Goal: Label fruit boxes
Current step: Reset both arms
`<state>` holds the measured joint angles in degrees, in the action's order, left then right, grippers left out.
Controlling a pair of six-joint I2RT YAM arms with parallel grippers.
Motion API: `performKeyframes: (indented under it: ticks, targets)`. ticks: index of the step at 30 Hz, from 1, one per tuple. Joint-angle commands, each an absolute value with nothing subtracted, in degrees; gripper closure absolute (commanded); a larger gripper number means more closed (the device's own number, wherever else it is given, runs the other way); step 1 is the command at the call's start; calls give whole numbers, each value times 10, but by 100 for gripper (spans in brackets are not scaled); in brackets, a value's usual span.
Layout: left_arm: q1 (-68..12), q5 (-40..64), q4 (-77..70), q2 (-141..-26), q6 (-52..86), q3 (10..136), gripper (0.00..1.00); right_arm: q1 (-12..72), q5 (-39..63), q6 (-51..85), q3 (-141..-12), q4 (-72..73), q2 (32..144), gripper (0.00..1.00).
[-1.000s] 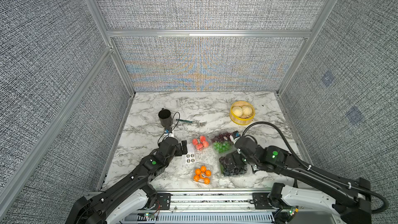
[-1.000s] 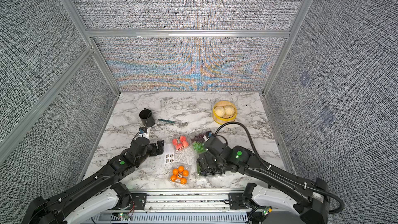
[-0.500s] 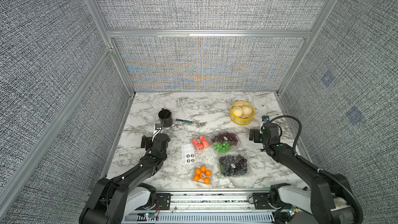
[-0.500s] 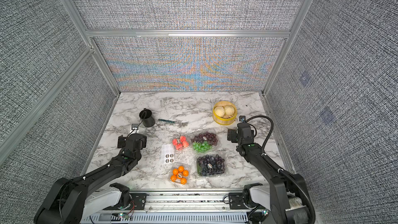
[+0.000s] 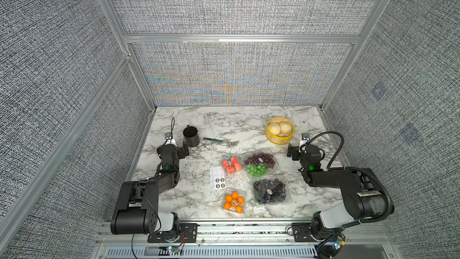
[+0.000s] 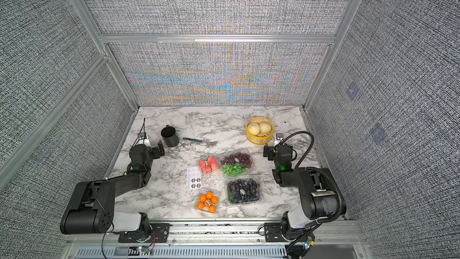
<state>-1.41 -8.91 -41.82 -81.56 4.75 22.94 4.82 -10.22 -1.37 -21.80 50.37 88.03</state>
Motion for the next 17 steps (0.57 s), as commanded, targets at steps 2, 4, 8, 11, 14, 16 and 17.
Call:
performKeyframes:
  ticks: [2, 4, 8, 11, 14, 16, 17]
  targets:
    - [-14, -13, -604, -899, 19, 190, 0, 48, -108, -13, -223, 488, 875, 1]
    - [-14, -10, -522, -873, 20, 211, 0, 48, -108, -12, -227, 480, 874, 1]
    - [-15, -19, -433, -848, 41, 236, 0, 49, -108, -12, -225, 486, 876, 1]
    - [-15, -8, -542, -878, 12, 204, 0, 48, -108, -12, -225, 487, 877, 1]
    - [-15, -35, -575, -878, 24, 186, 0, 41, -92, -10, -238, 469, 884, 1]
    - [-15, -35, -573, -880, 23, 190, 0, 41, -91, -11, -230, 480, 880, 1]
    - [-15, -31, -586, -884, 19, 186, 0, 40, -92, -11, -224, 488, 877, 1]
